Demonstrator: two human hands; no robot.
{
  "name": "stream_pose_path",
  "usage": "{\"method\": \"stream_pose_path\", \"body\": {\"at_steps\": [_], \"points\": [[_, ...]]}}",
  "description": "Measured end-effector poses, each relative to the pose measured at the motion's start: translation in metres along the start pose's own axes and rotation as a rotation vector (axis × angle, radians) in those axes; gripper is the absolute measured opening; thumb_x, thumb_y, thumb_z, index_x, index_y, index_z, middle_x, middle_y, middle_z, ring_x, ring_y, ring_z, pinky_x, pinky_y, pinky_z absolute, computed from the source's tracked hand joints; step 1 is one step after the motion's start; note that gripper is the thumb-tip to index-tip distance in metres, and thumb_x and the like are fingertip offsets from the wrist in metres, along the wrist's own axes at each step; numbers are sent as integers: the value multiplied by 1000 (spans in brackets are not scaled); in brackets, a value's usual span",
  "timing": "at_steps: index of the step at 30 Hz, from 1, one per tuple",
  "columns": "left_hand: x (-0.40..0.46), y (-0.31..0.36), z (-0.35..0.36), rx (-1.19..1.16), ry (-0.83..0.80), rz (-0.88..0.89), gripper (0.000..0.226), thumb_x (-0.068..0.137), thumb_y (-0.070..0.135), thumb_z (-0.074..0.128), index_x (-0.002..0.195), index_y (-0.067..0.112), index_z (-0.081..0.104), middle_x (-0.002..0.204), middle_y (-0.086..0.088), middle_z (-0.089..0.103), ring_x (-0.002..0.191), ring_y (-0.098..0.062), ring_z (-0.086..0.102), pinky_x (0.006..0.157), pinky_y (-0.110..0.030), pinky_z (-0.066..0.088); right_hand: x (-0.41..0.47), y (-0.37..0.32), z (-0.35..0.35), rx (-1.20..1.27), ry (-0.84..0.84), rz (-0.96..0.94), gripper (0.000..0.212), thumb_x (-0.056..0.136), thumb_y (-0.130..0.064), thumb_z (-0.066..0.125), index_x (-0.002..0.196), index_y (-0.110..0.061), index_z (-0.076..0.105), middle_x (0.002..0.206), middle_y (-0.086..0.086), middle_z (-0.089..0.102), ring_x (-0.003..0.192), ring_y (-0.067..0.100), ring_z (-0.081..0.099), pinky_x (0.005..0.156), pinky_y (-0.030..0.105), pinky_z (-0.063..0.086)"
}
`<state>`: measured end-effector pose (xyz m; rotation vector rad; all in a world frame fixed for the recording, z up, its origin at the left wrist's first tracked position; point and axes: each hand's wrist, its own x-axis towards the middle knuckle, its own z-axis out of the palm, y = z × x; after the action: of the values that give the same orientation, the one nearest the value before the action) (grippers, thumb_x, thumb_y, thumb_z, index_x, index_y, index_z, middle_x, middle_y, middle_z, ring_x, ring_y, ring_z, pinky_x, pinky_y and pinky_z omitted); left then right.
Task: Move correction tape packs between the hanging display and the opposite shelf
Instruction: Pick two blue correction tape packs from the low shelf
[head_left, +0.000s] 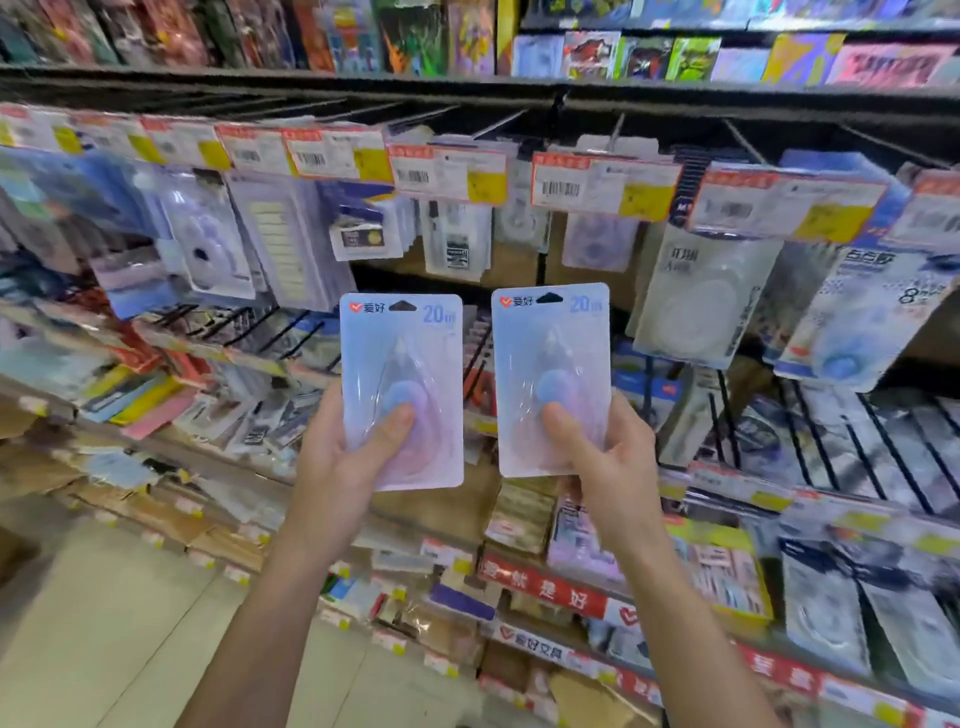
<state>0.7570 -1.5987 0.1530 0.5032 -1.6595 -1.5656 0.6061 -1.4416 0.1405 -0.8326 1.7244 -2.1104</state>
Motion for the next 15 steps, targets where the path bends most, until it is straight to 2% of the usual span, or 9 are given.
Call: {"method": "stream_pose_path", "body": {"at_steps": [2, 4, 6, 7, 9, 11, 12, 15], "points": [[19, -4, 0, 3, -28, -4, 29, 87, 27, 76, 114, 29, 66, 107, 7, 73, 102, -15, 69, 83, -27, 54, 12, 3, 1, 1, 30, -13, 24, 90, -32, 73, 112, -26, 66, 99, -7, 73, 81, 10, 70, 58, 19, 53], [38, -6, -2, 26, -51, -15, 32, 81, 39, 75, 113, 35, 67, 112, 5, 72, 106, -18, 69, 88, -35, 53, 22, 7, 2, -18, 68, -33, 25, 87, -45, 74, 108, -32, 67, 98, -6, 72, 79, 11, 69, 58, 23, 55], [57, -9, -2, 15, -79, -22, 36, 81, 38, 75, 116, 33, 67, 116, 2, 72, 111, -23, 68, 91, -42, 53, 30, 13, 3, -11, 87, -33, 26, 83, -49, 72, 105, -37, 68, 103, -3, 72, 92, 17, 71, 71, 36, 61], [65, -11, -2, 13, -92, -21, 35, 85, 32, 76, 118, 29, 66, 117, 0, 72, 111, -25, 68, 92, -43, 53, 33, 16, 4, 7, 84, -29, 27, 83, -48, 73, 108, -37, 67, 106, -4, 73, 97, 17, 71, 75, 37, 61], [79, -13, 2, 4, -116, -4, 32, 88, 21, 74, 118, 20, 64, 110, 3, 73, 105, -21, 69, 86, -33, 55, 39, 19, 6, 16, 68, -54, 35, 86, -48, 72, 116, -34, 63, 111, -10, 71, 102, 11, 69, 77, 29, 58], [88, -18, 6, -12, -132, -1, 26, 86, 19, 69, 111, 17, 63, 100, 8, 72, 94, -12, 69, 78, -22, 55, 46, 21, 10, -10, 54, -91, 40, 85, -52, 68, 119, -32, 59, 111, -11, 70, 103, 10, 68, 78, 26, 57], [91, -22, 6, -5, -144, 1, 24, 86, 19, 71, 109, 18, 63, 98, 8, 72, 93, -11, 69, 77, -22, 54, 49, 22, 11, -15, 58, -111, 41, 84, -52, 66, 118, -31, 59, 110, -9, 70, 102, 11, 68, 78, 26, 57], [100, -27, 7, 13, -189, -14, 24, 85, 22, 73, 108, 28, 68, 105, 1, 72, 100, -19, 68, 86, -35, 55, 59, 21, 14, -40, 106, -176, 32, 83, -51, 65, 109, -35, 61, 100, -10, 69, 86, 8, 67, 66, 20, 52]]}}
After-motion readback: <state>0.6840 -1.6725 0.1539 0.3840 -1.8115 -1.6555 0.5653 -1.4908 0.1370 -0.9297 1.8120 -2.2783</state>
